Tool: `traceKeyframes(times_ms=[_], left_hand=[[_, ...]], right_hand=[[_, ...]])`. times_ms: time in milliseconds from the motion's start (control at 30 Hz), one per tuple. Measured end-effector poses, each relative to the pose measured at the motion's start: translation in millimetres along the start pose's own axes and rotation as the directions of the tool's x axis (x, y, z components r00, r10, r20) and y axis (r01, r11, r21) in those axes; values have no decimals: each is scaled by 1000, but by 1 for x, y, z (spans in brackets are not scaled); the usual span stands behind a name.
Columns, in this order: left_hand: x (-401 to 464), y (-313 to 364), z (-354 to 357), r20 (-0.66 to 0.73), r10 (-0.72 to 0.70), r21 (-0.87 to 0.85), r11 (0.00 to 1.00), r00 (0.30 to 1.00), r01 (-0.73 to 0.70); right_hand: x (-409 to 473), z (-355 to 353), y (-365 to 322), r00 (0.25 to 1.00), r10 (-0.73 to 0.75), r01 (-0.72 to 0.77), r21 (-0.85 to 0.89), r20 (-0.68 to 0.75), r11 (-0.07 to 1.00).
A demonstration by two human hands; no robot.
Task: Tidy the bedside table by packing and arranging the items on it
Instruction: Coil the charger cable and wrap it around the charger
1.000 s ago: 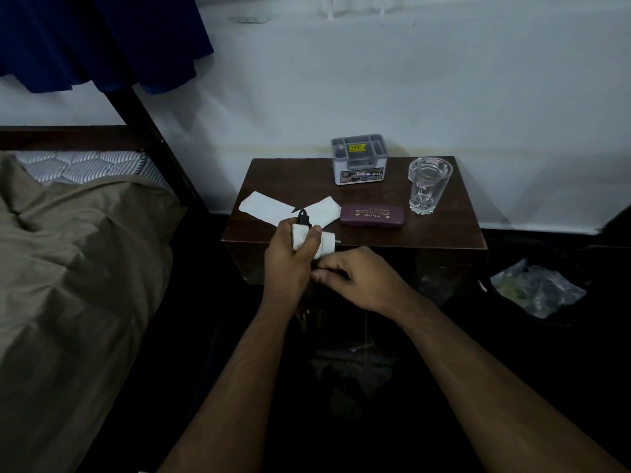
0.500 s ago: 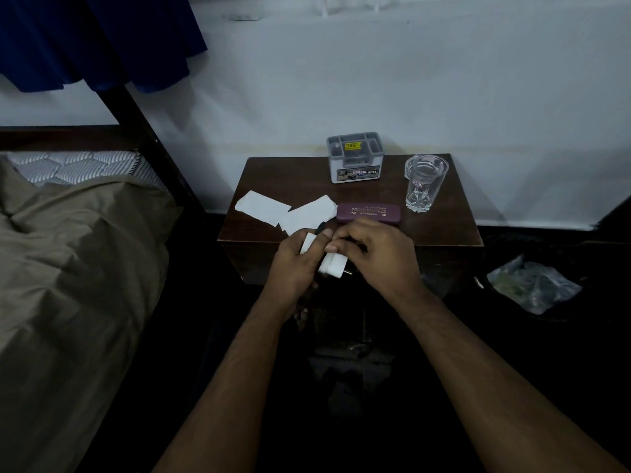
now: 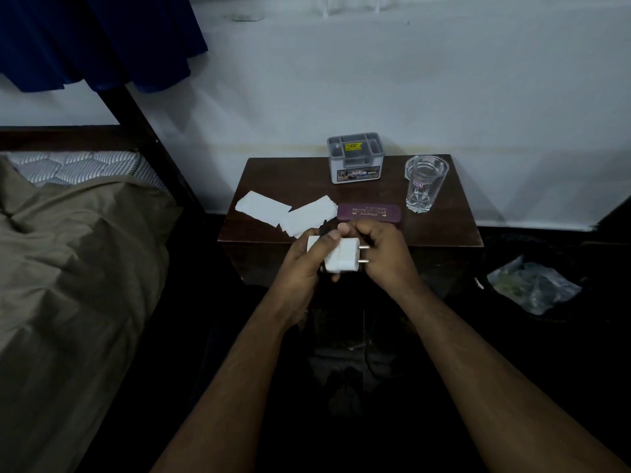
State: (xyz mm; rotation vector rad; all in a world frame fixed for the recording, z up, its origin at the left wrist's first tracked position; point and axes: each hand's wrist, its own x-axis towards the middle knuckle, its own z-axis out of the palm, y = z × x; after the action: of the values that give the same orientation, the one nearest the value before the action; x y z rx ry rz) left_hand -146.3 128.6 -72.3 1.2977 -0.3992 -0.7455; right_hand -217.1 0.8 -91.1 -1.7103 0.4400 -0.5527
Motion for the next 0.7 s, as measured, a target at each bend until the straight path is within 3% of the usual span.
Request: traceKeyframes(times_ms=[233,300,433,567,700], left_hand=[[5,-5,-2,-268,32,65,998,963,-15],[7,-7,-6,-369,92,176,984,925,-28],[13,-10,-18,-502,159,387,920,850,57],[17,-12,-22,-531,173,454,885,829,106],[19,-13,-24,-517,175,486,866,838,120]], right_hand=[[0,15,6,991,112,-71,-418,73,906],[-2,20,8,987,58,33,-546,147,837],[-6,21,10,947,0,215,-636,320,741],[-12,25,5,885,13,346,-676,465,650],[-16,24,-2,848,-125,499,-695,515,517]])
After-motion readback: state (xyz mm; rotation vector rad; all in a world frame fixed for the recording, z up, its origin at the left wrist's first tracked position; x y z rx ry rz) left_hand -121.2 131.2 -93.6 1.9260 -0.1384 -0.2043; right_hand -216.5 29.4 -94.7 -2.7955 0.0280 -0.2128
